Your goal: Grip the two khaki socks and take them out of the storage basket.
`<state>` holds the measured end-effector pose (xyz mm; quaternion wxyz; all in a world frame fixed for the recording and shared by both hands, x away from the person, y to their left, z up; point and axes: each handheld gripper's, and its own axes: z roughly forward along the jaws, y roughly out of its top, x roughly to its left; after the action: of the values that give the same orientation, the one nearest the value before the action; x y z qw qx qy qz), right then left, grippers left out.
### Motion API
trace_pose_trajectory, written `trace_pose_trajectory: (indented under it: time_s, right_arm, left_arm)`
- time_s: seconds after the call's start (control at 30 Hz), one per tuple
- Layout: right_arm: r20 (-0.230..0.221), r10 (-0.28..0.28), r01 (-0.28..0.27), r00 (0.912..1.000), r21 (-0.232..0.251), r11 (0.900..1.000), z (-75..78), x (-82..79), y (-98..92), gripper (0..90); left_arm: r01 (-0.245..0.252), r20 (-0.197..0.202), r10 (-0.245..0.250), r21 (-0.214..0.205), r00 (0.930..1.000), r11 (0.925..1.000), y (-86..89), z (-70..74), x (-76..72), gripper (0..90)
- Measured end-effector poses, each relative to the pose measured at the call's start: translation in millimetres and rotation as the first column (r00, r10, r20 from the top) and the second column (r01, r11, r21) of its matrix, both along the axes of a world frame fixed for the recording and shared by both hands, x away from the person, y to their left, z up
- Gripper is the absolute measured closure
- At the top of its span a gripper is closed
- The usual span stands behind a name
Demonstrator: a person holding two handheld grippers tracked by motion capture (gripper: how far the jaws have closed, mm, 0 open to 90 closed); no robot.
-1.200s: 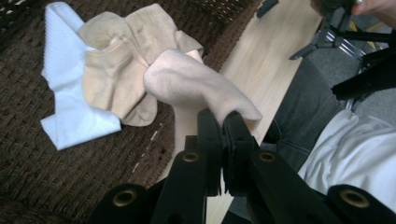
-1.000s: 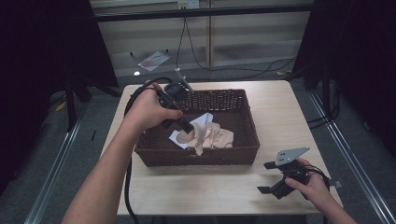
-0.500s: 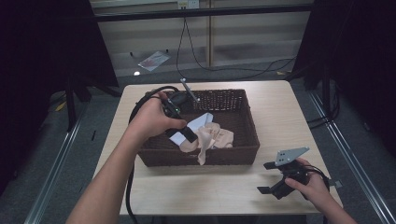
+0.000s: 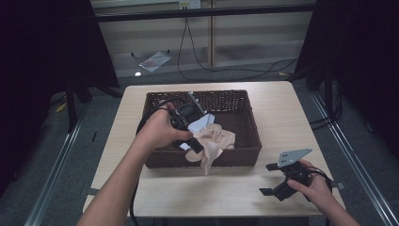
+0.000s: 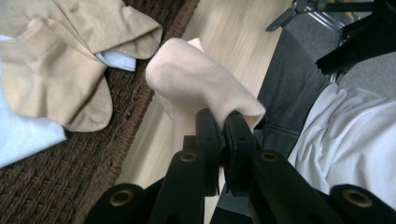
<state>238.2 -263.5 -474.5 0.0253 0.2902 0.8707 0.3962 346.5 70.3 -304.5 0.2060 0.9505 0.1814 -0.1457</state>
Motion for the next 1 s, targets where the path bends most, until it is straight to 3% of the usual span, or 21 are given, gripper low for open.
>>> trace_pose_trajectory:
  time_s: [0.8, 0.9, 1.0]
  right_arm:
    - [-0.001, 0.0, 0.0, 1.0, 0.0, 1.0, 0.6, -0.7, 0.8, 5.1]
    - [0.0, -0.001, 0.001, 1.0, -0.003, 1.0, 1.0, -1.0, 0.7, 5.1]
    - [0.004, -0.001, 0.001, 1.0, -0.003, 1.0, 0.9, -0.5, 0.3, 5.1]
  left_arm:
    - [0.019, -0.035, -0.019, 0.009, 0.9992, 0.9998, -13.3, -50.1, -10.2, 83.5]
    - [0.02, -0.018, -0.019, 0.017, 0.9997, 0.9997, -14.2, -52.8, -11.0, 73.2]
    - [0.009, -0.008, -0.009, 0.017, 0.9999, 0.9998, -14.2, -50.7, -11.0, 55.6]
